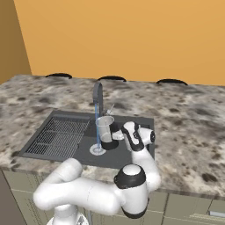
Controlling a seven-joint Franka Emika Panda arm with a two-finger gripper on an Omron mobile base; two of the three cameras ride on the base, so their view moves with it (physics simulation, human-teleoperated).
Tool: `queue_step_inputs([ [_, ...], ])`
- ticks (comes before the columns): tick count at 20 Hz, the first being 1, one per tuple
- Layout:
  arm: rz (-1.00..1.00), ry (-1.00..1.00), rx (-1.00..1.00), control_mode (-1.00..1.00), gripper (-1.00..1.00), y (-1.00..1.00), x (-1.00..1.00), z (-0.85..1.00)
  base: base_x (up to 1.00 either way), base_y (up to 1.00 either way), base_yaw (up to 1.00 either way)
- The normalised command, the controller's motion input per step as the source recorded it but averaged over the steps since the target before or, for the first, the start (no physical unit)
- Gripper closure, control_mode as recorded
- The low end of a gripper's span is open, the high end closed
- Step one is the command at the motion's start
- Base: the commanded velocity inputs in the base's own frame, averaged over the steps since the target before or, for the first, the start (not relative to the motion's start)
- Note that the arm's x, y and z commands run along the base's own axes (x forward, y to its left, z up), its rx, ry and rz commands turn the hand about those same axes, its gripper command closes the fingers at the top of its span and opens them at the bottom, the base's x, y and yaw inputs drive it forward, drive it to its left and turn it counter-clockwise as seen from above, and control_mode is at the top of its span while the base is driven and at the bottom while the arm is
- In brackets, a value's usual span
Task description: Turn on the sink faucet and place the jug under the water for a few seconds to fill it up.
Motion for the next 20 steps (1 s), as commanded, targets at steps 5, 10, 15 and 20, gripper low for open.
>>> queue_step_inputs([
  [5,0.07,0.00,0.00,-1.00,1.00,0.10,-0.08,-0.06,0.00,0.00,0.00],
  [10,0.09,0.00,0.00,-1.00,1.00,0.23,-0.12,-0.01,0.00,0.00,0.00],
  [15,0.06,0.00,0.00,-1.00,1.00,0.20,-0.01,0.00,0.00,0.00,0.00],
  [20,0.05,0.00,0.00,-1.00,1.00,0.07,-0.07,0.00,0.00,0.00,0.00],
])
